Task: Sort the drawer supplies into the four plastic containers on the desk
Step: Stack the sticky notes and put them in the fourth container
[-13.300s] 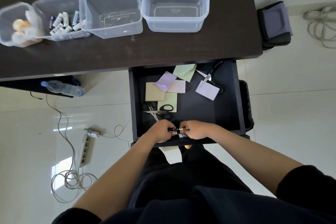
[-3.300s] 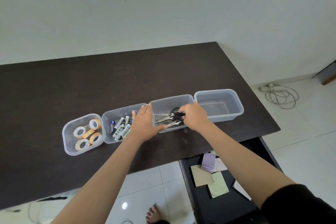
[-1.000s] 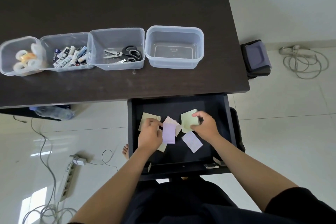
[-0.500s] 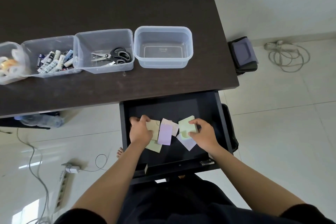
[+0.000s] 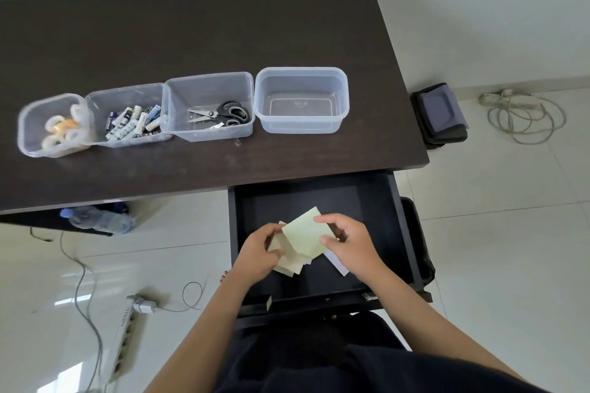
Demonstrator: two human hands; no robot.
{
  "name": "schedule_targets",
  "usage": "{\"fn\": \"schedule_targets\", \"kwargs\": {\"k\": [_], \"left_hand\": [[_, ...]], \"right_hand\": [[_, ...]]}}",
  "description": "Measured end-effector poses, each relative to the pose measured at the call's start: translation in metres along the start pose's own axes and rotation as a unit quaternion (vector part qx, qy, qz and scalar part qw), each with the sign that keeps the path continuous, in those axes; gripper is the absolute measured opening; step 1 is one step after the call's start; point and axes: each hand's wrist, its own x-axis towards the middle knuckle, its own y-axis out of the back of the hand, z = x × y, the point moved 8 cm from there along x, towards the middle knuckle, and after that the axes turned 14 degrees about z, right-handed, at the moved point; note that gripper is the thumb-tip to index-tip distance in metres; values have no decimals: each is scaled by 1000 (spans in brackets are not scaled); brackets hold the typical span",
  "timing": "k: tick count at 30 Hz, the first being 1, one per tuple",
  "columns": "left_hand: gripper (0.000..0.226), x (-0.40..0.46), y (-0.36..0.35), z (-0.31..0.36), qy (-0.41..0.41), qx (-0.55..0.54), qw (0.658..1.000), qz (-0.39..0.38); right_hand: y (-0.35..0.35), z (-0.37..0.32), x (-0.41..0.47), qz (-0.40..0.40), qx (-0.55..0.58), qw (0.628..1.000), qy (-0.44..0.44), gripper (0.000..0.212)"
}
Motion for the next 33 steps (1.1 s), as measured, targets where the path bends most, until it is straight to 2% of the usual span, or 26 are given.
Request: {"fn": "schedule_targets", "kwargs": {"k": [3, 7, 12, 19, 22, 28, 33], "left_hand": [[51, -13, 0, 15, 0, -57, 998, -39], [51, -24, 2, 24, 53, -183, 980, -61], [49, -25, 6, 23, 98, -336, 936, -28], [27, -30, -7, 34, 88, -263, 961, 8], [20, -30, -10, 26, 106, -238, 964, 52], [33, -27, 4, 8, 136, -206, 964, 103], [38, -36, 35, -5, 128, -174, 966, 141]], "right_hand": [[-7, -3, -4, -29, 6, 1000, 2, 35], [-6, -3, -8, -36, 55, 997, -27, 32], [1, -2, -11, -4, 94, 995, -35, 37], [-5, 2, -21, 27, 36, 999, 8, 42], [-7, -2, -24, 22, 6, 999, 33, 42], [-31, 9, -29, -44, -16, 999, 25, 39], [-35, 29, -18, 16, -34, 999, 7, 24]]}}
